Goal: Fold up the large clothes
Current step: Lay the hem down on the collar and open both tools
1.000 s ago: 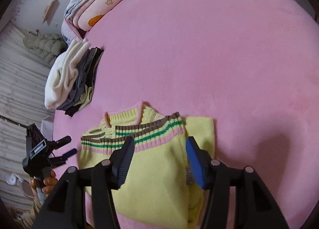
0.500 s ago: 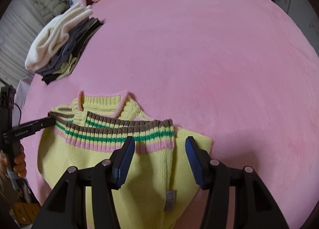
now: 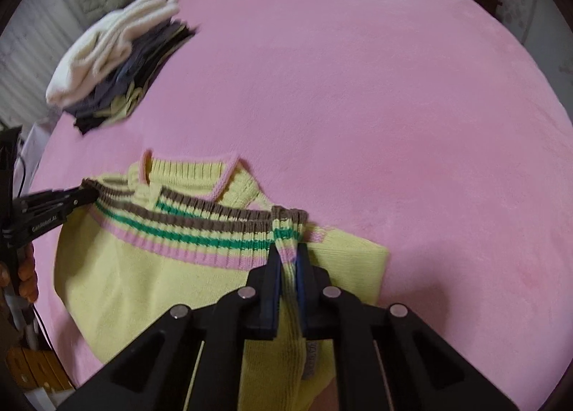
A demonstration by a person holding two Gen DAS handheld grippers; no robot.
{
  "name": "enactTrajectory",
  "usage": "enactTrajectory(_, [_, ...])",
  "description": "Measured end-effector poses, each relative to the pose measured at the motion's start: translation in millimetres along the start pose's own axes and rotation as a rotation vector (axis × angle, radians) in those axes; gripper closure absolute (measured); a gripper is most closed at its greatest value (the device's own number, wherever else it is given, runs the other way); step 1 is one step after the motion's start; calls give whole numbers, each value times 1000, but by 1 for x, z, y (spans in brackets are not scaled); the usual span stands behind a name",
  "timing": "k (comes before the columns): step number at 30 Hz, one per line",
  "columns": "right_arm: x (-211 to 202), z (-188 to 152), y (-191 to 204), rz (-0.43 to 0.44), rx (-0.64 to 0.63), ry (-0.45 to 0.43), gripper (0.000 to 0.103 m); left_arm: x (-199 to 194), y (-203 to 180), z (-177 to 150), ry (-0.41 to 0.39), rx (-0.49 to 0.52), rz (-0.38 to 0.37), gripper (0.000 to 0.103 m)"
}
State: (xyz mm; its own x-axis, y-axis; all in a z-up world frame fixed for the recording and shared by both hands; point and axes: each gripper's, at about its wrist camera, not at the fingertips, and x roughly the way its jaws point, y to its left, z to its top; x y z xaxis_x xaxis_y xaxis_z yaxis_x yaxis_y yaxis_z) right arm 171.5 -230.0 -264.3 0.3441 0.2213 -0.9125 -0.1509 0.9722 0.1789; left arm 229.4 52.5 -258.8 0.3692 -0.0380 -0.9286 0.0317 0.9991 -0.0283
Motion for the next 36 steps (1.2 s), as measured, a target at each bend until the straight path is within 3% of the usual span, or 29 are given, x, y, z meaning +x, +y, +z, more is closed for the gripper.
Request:
enactTrajectory(3, [-20,1,-10,-4,72,-60,96,-15,13,7,-46,-78,-15,93])
enactTrajectory(6, [-26,2,-21,-9,134,-96,96,-5,18,14,-43,-120,-23,93])
enactTrajectory(11, [13,-1,-29,-47,155,-39,96,45,-2,12,22,-103,25,94])
enactTrajectory(16, [25,-3,-28,-64,145,-38,96,49,-10,8,5,-81,43,92])
enactTrajectory(22, [4,1,-18,-80,148,-2,91,31,-3,12,1,-92,23,68])
enactTrajectory(24, [-6,1,-13,-106,145,-10,91,17,-1,15,-16,-94,47,49])
enactTrajectory(26, [-22,-2,-5,-129,128,-43,91,-6,-4,11,-70,-99,77,47])
enactTrajectory(30, [-46,-10,19,-132,102,-95,91,-38,-17,-8,-128,-136,64,47])
enactTrajectory(34, [-49,-26,62,-65,38,-119,91,-38,-33,-36,-115,-164,72,47])
enactTrajectory(36, [-43,-34,84,-66,-17,-122,91,-30,-44,-60,-96,-156,113,47])
